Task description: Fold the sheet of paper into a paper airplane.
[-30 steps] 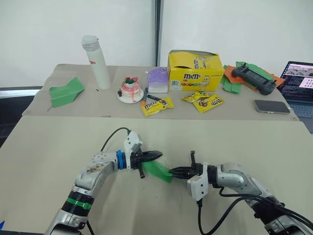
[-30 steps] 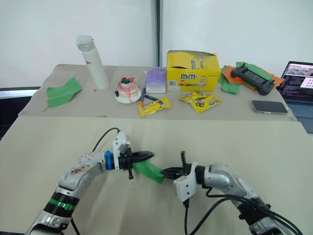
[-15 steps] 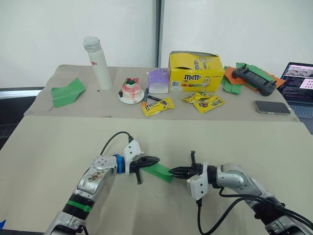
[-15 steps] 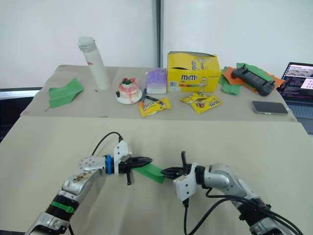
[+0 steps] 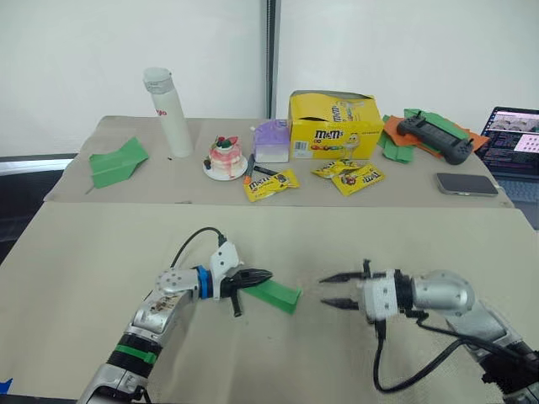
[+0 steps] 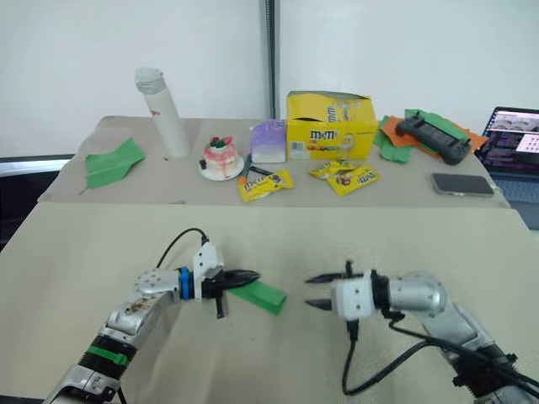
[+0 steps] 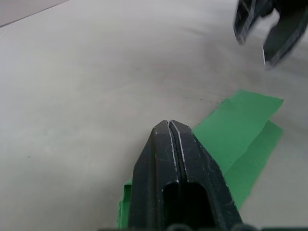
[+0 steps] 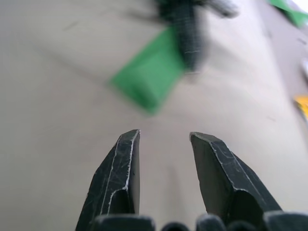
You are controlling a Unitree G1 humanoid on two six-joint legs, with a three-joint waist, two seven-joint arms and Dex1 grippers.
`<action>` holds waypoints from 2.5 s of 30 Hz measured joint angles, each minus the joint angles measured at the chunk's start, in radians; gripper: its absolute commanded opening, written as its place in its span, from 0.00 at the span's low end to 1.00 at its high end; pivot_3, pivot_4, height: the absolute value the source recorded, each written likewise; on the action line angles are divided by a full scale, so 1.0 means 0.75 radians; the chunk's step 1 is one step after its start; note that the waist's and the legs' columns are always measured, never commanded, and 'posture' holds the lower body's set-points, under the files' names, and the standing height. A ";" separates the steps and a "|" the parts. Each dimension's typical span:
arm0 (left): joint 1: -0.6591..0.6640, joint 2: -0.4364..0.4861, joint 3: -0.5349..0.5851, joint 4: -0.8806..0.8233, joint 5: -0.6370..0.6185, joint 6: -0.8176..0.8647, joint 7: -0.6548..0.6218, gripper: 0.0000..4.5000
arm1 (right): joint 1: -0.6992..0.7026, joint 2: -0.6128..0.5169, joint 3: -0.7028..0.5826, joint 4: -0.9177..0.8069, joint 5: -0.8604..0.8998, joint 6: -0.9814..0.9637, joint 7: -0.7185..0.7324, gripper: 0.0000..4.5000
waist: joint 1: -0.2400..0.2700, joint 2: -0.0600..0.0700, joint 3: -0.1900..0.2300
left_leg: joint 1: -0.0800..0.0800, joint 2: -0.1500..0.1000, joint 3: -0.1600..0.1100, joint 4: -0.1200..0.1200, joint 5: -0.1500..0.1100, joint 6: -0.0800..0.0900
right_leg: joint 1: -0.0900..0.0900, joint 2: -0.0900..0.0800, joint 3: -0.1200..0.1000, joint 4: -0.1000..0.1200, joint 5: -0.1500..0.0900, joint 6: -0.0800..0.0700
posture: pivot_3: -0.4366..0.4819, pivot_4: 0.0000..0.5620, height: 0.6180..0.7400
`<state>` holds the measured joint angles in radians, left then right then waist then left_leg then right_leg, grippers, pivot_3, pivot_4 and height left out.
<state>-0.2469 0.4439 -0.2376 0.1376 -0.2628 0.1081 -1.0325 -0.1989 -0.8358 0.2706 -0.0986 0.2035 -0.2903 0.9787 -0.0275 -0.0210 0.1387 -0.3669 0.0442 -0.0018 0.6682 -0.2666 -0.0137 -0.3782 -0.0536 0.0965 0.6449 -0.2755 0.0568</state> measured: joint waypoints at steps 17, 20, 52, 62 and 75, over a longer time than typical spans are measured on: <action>-0.044 0.007 -0.024 -0.001 0.031 0.038 -0.010 0.00 | -0.085 0.497 0.149 0.089 -0.031 0.630 -0.169 0.00 | 0.015 0.001 -0.001 | -0.006 0.000 0.000 -0.001 0.000 0.000 | -0.009 0.000 0.000 0.002 0.000 0.000 | 0.48 0.27 1.00; -0.046 0.005 -0.025 -0.004 0.033 0.045 -0.010 0.00 | -0.092 0.510 0.149 0.098 -0.048 0.623 -0.156 0.00 | 0.014 0.001 -0.001 | -0.006 0.000 0.000 -0.001 0.000 0.000 | -0.009 0.000 0.000 0.002 0.000 0.000 | 0.48 0.27 1.00; -0.015 -0.008 -0.019 -0.037 0.037 0.091 0.012 0.00 | -0.097 0.533 0.146 0.121 -0.121 0.568 -0.045 0.00 | 0.014 0.001 -0.002 | -0.006 -0.001 0.000 -0.001 0.000 0.000 | -0.009 0.000 0.000 0.000 0.000 0.001 | 0.48 0.27 1.00; -0.025 -0.021 -0.026 -0.021 0.037 0.091 0.010 0.00 | 0.137 0.356 0.025 -0.034 -0.025 0.568 0.002 0.00 | 0.021 0.000 -0.005 | -0.005 -0.001 0.000 -0.002 0.000 0.000 | -0.005 -0.001 -0.001 -0.004 -0.001 0.001 | 0.48 0.27 1.00; -0.053 -0.039 -0.028 0.011 0.040 0.089 -0.013 0.00 | 0.285 0.275 -0.182 -0.149 0.226 0.717 0.027 0.00 | 0.020 0.000 -0.005 | -0.003 -0.002 -0.001 -0.002 0.000 0.000 | 0.001 -0.001 0.000 -0.007 -0.002 0.002 | 0.48 0.27 1.00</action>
<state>-0.2863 0.4148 -0.2588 0.1456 -0.2325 0.1747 -1.0425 0.0148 -0.6293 0.1343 -0.2104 0.3733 0.2474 0.9988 -0.0122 -0.0210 0.1351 -0.3689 0.0426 -0.0022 0.6670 -0.2667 -0.0138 -0.3776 -0.0544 0.0966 0.6399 -0.2767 0.0587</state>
